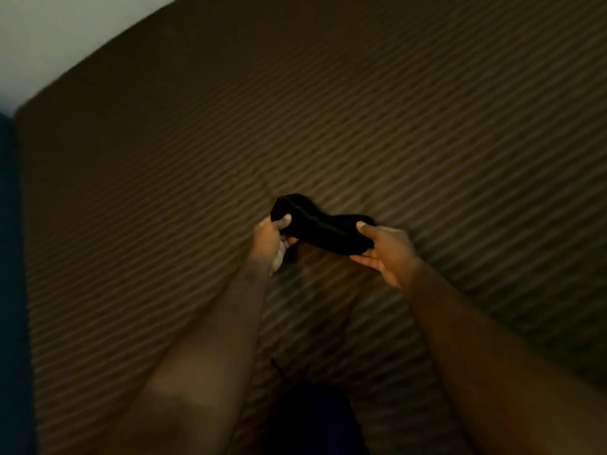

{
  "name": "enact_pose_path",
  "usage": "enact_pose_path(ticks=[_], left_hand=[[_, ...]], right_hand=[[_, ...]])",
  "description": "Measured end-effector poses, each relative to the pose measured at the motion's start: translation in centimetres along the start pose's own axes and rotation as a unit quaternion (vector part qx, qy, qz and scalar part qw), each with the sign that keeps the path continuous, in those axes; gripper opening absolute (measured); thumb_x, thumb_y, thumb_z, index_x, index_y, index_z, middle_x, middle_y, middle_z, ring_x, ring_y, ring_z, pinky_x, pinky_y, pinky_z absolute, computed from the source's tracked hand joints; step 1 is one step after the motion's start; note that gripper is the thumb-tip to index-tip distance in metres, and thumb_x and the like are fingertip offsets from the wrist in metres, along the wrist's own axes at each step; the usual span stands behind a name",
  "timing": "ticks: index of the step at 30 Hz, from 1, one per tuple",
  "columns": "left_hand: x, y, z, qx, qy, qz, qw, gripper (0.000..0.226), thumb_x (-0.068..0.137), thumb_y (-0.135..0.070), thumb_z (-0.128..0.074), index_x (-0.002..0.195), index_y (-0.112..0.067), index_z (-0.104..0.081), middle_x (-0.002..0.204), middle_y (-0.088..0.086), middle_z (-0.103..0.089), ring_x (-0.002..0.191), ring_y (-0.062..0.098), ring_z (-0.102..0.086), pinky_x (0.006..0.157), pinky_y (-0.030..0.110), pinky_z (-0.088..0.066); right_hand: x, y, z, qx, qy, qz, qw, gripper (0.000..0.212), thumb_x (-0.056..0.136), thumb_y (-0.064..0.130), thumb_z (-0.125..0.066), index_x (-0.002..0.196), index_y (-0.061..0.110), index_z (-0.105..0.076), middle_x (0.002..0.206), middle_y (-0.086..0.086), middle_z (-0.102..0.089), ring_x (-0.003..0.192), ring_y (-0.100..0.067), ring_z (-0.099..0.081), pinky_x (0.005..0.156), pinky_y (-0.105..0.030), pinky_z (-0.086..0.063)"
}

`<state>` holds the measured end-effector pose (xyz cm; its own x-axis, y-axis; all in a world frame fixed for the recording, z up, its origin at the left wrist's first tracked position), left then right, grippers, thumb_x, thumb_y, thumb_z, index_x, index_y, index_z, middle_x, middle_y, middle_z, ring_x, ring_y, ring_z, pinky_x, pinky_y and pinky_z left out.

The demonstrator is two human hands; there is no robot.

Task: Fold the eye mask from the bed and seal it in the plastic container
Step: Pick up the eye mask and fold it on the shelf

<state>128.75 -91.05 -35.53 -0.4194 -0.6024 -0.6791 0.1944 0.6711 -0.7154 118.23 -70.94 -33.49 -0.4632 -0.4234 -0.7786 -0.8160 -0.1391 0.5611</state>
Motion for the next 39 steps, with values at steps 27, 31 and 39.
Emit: enact_pose_path(ticks=[27, 31, 39], left_hand=[[-41.2, -0.6, -16.7, 0.062, 0.055, -0.014, 0.996, 0.049, 0.098, -0.029, -0.054, 0.140, -0.004, -0.046, 0.140, 0.016, -0.052, 0.123, 0.031, -0.055, 0.102, 0.049, -0.047], [-43.7, -1.3, -15.4, 0.055, 0.053, -0.043, 0.996, 0.045, 0.097, -0.028, -0.056, 0.135, -0.005, -0.050, 0.135, 0.013, -0.057, 0.114, 0.027, -0.060, 0.086, 0.042, -0.054], [-47.9, 0.7, -13.1, 0.049, 0.042, -0.053, 0.996, 0.054, 0.096, -0.024, -0.058, 0.143, -0.004, -0.040, 0.146, 0.013, -0.047, 0.130, 0.029, -0.048, 0.109, 0.047, -0.040]], right_hand=[[-36.3, 16.1, 18.9, -0.068, 0.049, 0.168, 0.982, 0.030, 0.092, 0.034, -0.059, 0.112, 0.013, -0.067, 0.103, -0.007, -0.075, 0.092, -0.023, -0.073, 0.066, -0.036, -0.057], [-37.8, 14.3, 18.7, -0.050, 0.046, 0.156, 0.985, 0.024, 0.095, 0.025, -0.055, 0.112, 0.011, -0.065, 0.107, -0.010, -0.072, 0.092, -0.024, -0.071, 0.069, -0.038, -0.055], [-42.4, 10.9, 21.0, -0.032, 0.027, 0.171, 0.984, 0.020, 0.097, 0.032, -0.058, 0.106, 0.016, -0.066, 0.097, -0.004, -0.074, 0.082, -0.019, -0.073, 0.063, -0.034, -0.055]])
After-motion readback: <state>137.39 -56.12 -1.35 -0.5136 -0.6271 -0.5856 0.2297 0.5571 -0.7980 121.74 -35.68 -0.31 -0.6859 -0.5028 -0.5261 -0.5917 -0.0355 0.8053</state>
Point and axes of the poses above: each hand's wrist, its own x-axis towards the middle knuckle, its own z-axis out of the back of the hand, y = z × x, the point moved 5 cm from there along x, towards the middle knuckle
